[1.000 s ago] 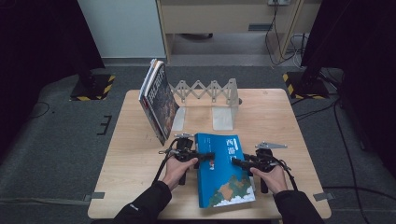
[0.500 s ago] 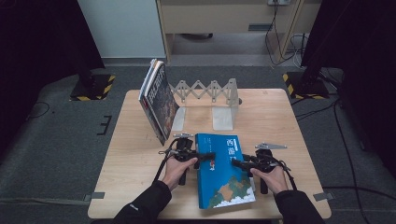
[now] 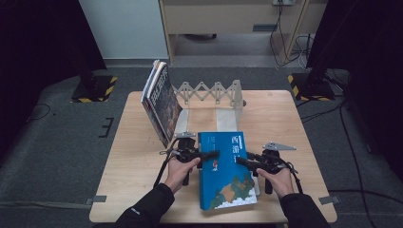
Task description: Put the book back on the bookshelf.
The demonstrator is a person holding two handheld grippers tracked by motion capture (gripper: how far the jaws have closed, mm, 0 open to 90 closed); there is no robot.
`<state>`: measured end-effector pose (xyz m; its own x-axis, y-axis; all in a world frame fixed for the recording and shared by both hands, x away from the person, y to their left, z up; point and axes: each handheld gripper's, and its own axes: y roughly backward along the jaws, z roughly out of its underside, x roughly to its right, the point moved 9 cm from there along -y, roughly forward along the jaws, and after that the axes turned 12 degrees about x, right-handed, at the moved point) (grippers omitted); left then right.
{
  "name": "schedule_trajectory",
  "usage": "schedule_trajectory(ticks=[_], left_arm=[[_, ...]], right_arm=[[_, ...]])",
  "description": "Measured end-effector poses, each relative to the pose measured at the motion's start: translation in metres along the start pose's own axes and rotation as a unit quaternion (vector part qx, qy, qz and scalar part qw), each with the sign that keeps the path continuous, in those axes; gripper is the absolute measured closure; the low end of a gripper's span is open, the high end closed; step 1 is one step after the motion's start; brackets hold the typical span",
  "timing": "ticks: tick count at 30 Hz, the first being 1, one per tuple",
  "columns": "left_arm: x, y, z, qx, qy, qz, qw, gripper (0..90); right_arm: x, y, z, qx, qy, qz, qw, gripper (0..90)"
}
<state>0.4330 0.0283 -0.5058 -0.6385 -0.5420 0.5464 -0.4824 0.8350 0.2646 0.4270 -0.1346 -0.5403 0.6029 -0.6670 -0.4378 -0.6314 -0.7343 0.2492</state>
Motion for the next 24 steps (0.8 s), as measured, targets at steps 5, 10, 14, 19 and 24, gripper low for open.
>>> schedule_trajectory(ticks=[5, 10, 14, 19, 24], left_arm=[[0.005, 0.003, -0.006, 0.008, -0.011, 0.002, 0.9999, 56.9], [0.009, 0.004, -0.012, 0.014, -0.016, 0.006, 0.9997, 57.7], [0.012, 0.005, -0.019, 0.023, -0.022, 0.009, 0.9994, 58.4], [0.020, 0.007, -0.032, 0.040, -0.045, 0.013, 0.9981, 59.4], [0.026, 0.010, -0.033, 0.047, -0.058, 0.017, 0.9970, 59.3]], right_arm=[[-0.002, 0.001, -0.009, 0.016, 0.009, -0.002, 0.9998, 48.8], [-0.003, 0.002, -0.015, 0.027, 0.010, -0.004, 0.9996, 50.5], [-0.004, 0.003, -0.022, 0.036, 0.014, -0.007, 0.9992, 51.5], [-0.005, 0.002, -0.034, 0.059, 0.016, -0.010, 0.9981, 53.3], [-0.008, 0.005, -0.040, 0.072, 0.026, -0.016, 0.9969, 54.3]])
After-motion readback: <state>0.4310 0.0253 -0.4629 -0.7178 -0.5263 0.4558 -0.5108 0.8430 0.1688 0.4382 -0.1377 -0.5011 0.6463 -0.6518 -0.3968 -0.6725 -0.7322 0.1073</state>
